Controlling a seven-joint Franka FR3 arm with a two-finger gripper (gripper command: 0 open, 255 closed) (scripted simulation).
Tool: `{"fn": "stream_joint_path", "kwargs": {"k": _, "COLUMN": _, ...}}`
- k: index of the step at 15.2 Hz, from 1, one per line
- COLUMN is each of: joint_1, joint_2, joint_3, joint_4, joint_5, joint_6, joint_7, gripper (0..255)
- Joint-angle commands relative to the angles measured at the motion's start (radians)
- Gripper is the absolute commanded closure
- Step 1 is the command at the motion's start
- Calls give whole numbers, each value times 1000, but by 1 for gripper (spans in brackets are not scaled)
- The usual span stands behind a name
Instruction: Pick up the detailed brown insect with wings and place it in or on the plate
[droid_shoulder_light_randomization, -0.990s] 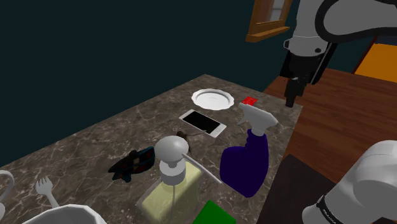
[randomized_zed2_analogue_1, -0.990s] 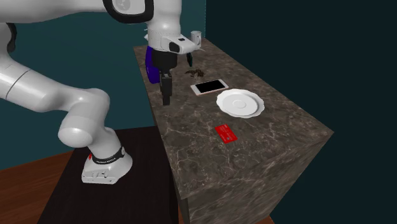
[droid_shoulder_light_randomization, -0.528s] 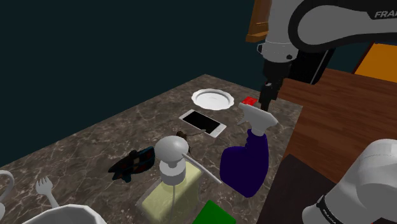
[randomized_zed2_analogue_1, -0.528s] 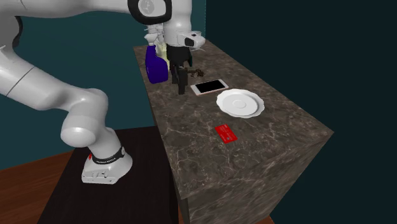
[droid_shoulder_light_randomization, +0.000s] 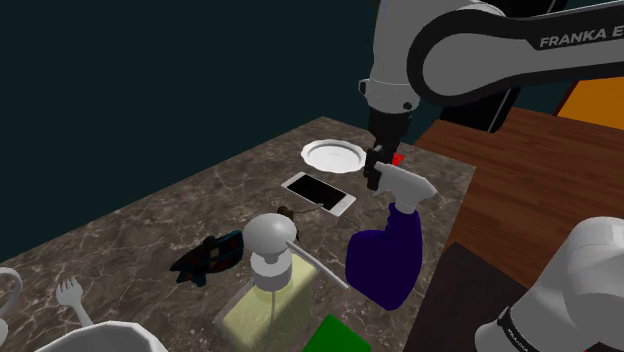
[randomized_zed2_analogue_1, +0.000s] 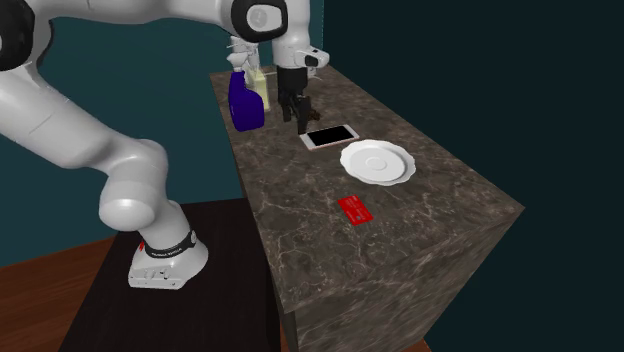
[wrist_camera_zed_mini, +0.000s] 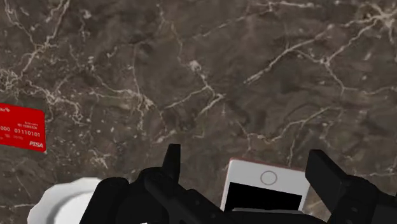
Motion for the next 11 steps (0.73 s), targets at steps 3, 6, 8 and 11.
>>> {"fn": "stream_joint_path", "kwargs": {"k": 3, "joint_1": 33, "joint_2": 94, "joint_3": 63, "joint_4": 56, "joint_5": 6, "joint_6": 63, "joint_7": 32, "gripper": 0}}
{"fn": "stream_joint_path", "kwargs": {"k": 6, "joint_1": 53, "joint_2": 168, "joint_3": 107, "joint_4": 107, "joint_5": -3, "joint_6": 103, "joint_7": 55, "gripper": 0}}
{"fn": "stream_joint_path", "kwargs": {"k": 8, "joint_1": 66, "joint_2": 219, "joint_3": 136, "joint_4": 144, "joint_5": -15, "joint_6": 127, "joint_7": 72, "gripper": 0}}
{"fn": "stream_joint_path", "kwargs": {"k": 11, "joint_1": 86, "joint_2": 297, "joint_3": 178, "joint_4": 204, "joint_5": -41, "joint_6": 158, "joint_7": 100, "gripper": 0}}
